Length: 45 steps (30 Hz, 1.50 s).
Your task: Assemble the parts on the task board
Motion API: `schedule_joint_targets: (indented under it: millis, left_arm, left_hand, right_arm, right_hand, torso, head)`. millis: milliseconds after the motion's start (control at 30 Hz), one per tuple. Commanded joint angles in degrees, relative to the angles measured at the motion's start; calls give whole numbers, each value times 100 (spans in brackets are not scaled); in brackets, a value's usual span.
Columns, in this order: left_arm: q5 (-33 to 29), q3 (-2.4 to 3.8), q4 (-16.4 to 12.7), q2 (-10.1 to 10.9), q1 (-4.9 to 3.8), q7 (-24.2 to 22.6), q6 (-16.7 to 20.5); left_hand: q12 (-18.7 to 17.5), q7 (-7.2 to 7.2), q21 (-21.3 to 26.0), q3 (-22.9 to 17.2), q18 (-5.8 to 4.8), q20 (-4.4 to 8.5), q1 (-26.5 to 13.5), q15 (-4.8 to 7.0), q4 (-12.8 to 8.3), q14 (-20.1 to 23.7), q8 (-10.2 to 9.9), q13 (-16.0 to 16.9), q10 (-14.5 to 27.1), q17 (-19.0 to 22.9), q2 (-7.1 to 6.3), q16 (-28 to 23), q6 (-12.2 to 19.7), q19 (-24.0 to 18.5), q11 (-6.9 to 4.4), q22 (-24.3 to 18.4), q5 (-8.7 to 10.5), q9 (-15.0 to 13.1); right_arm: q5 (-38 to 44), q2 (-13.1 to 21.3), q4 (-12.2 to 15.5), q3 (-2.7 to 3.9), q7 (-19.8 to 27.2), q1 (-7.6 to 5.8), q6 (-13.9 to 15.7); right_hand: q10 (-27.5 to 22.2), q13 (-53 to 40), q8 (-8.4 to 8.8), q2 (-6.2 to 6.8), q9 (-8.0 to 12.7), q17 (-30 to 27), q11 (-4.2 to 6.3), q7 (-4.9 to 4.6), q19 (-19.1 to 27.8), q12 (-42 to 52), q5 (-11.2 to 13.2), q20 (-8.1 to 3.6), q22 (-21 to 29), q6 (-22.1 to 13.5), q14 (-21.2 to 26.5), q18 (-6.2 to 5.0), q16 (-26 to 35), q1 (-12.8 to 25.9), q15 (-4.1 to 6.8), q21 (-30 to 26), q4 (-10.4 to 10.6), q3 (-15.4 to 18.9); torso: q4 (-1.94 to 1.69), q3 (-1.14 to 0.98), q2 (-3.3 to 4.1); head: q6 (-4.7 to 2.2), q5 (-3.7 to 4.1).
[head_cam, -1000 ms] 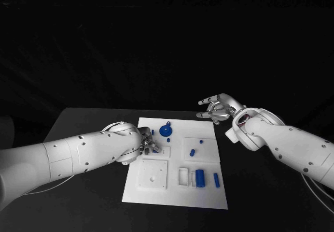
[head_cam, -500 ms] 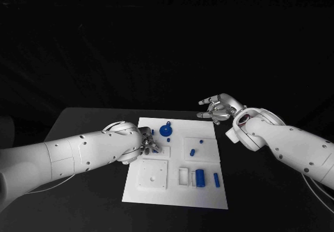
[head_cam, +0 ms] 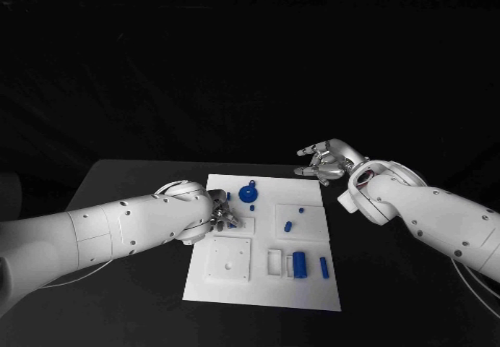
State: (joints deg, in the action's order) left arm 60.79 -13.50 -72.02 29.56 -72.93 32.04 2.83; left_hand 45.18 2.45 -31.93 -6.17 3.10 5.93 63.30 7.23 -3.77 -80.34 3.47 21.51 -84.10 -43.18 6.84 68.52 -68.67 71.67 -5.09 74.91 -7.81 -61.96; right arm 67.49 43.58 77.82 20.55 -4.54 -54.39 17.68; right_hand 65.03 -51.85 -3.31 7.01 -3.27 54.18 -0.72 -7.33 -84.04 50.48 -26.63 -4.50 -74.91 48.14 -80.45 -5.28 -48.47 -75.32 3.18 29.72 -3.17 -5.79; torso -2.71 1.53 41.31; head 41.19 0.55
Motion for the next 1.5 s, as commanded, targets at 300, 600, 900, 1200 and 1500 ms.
schedule_joint_targets:
  millis: [300, 600, 900, 1200, 1500]
  left_arm:
    - [22, -17, 49, -31, 33, 72, -149]
    - [41, -15, 138, -72, 36, 53, -121]
    - [39, -14, 173, -109, 36, 39, -184]
    - [35, -14, 203, -127, 36, 36, -191]
    - [42, -14, 235, -136, 36, 30, -176]
  left_hand:
    - [18, -650, -9, 97, -11, 27, -31, 6, 212, -26, 39, 0, -255, -8, -66, -6, -1215, -9, -70, 107, 67, -921]
    - [21, -655, -9, 159, -11, 30, -70, 11, 328, -28, 39, 0, -255, -11, -98, -2, -1220, -6, -74, 108, 177, -931]
    - [24, -656, -10, 208, -13, 32, -95, 11, 376, -28, 40, 1, -255, -12, -158, 0, -1226, -5, -74, 107, 231, -940]
    - [24, -658, -9, 313, -15, 35, -270, 14, 493, -26, 41, 0, -255, -11, -326, -1, -1240, -5, -76, 107, 470, -945]
    - [25, -661, -8, 290, -33, 55, -300, 22, 634, -23, 39, -8, -255, -11, -432, -4, -1244, -3, -80, 106, 484, -956]
  right_arm:
    - [-17, -9, -10, 4, 54, 25, -56]
    - [-18, -25, -24, 4, 58, 63, -62]
    - [-20, -33, -34, 4, 60, 82, -74]
    - [-22, -42, -42, 5, 63, 95, -79]
    - [-27, -51, -56, 5, 68, 111, -84]
  right_hand:
    - [-38, 7, 11, 6, 6, 6, 2, -2, -172, -4, -23, 4, -343, 33, 20, -98, 14, 54, 23, -22, -38, -6]
    - [-39, 9, 11, 5, 6, -5, 2, -3, -172, -7, -30, 4, -338, 23, 22, -99, 30, 63, 23, -44, -27, -3]
    - [-39, 9, 11, 5, 6, -5, 2, -3, -172, -7, -30, 4, -338, 23, 22, -99, 30, 63, 23, -44, -27, -3]
    - [-34, 9, 11, 4, 6, -2, 3, -2, -178, -5, -32, 3, -342, 25, 17, -98, 26, 68, 24, -28, -23, -2]
    - [-34, 9, 11, 4, 6, -2, 3, -2, -178, -5, -32, 3, -342, 25, 17, -98, 26, 68, 24, -28, -23, -2]
  torso:
    - [1, 4, -2]
    - [5, 6, 0]
    - [0, 3, -1]
    - [0, 4, -4]
    - [-6, 1, -1]
  head:
    - [4, 10]
    - [-4, 21]
    - [14, 45]
    - [8, 53]
    - [2, 60]
